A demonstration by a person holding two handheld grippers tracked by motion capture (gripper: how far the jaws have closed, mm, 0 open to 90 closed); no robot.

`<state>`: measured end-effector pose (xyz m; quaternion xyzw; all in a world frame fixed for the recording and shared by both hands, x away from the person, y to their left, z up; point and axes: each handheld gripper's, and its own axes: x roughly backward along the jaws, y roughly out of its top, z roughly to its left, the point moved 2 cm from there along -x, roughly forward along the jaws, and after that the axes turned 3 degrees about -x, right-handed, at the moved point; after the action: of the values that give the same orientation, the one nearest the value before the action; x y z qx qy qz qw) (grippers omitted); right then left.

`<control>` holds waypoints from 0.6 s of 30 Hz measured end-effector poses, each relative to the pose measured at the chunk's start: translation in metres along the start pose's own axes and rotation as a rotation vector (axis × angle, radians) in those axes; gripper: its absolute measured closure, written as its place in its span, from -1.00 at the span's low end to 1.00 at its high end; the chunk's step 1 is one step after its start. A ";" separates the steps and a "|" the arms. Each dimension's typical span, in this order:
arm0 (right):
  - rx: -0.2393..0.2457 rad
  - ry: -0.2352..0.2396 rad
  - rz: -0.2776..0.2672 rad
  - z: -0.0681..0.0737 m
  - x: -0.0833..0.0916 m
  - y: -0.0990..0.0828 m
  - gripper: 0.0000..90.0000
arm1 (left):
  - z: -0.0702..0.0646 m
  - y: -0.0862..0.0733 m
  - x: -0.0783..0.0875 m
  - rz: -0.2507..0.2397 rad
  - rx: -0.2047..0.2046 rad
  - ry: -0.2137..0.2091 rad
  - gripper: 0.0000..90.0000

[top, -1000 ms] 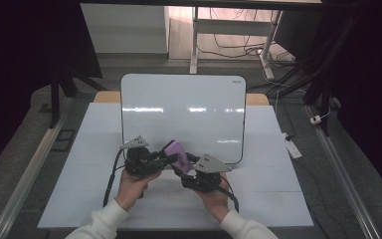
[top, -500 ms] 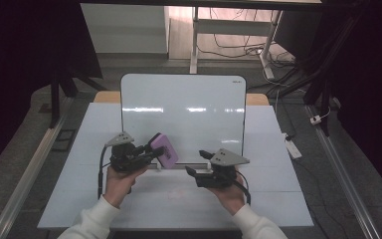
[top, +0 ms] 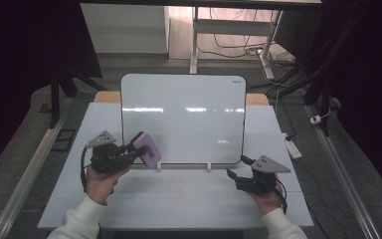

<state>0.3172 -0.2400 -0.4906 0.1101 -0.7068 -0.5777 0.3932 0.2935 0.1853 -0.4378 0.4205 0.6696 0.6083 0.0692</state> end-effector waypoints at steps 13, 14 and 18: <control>-0.019 -0.093 0.019 -0.028 0.016 -0.020 -0.38 | 0.021 0.020 0.024 -0.029 0.019 0.078 0.40; -0.023 -0.090 0.020 -0.029 0.016 -0.021 -0.38 | 0.022 0.022 0.024 -0.029 0.019 0.084 0.40; -0.029 -0.084 0.018 -0.032 0.016 -0.022 -0.38 | 0.027 0.037 0.023 -0.014 -0.002 0.123 0.40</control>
<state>0.3217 -0.2799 -0.5025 0.0737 -0.7154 -0.5883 0.3697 0.3130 0.2175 -0.4024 0.3773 0.6750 0.6332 0.0326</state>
